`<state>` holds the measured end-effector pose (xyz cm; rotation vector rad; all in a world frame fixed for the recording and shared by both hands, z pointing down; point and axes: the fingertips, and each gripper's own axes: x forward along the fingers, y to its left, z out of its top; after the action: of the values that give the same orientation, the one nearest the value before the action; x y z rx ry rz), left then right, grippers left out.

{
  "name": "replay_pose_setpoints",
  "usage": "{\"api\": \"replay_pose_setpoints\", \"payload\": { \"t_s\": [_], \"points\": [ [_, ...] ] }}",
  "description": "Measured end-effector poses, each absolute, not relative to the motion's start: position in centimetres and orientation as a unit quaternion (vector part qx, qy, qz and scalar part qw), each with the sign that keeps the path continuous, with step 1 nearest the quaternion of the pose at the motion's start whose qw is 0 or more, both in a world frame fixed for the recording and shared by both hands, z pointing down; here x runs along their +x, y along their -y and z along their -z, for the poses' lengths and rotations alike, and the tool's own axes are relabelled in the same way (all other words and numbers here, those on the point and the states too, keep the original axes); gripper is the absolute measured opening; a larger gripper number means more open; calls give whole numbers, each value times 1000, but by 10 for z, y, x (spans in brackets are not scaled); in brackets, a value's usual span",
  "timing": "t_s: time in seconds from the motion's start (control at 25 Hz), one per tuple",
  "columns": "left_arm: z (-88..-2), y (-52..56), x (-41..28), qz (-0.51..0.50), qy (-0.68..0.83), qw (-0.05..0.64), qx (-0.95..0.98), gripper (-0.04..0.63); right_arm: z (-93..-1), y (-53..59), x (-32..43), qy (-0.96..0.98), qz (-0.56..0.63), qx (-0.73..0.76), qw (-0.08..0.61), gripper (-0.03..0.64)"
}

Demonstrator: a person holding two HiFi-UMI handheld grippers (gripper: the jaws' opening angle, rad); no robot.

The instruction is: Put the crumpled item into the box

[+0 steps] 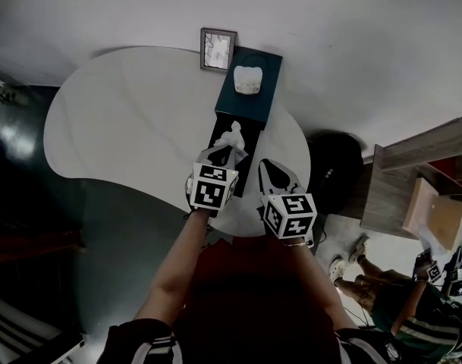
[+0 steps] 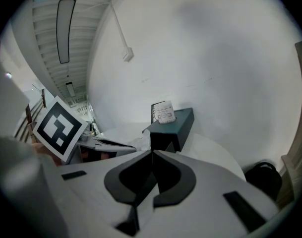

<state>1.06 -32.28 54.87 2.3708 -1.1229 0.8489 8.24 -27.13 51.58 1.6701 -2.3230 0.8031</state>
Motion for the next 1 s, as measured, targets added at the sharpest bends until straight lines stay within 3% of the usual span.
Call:
{"api": "replay_pose_setpoints", "payload": {
  "t_s": [1.0],
  "points": [
    [-582,328,22,-352,382,206,830,25,-522,276,97,777,-275,558,92,15]
  ]
}}
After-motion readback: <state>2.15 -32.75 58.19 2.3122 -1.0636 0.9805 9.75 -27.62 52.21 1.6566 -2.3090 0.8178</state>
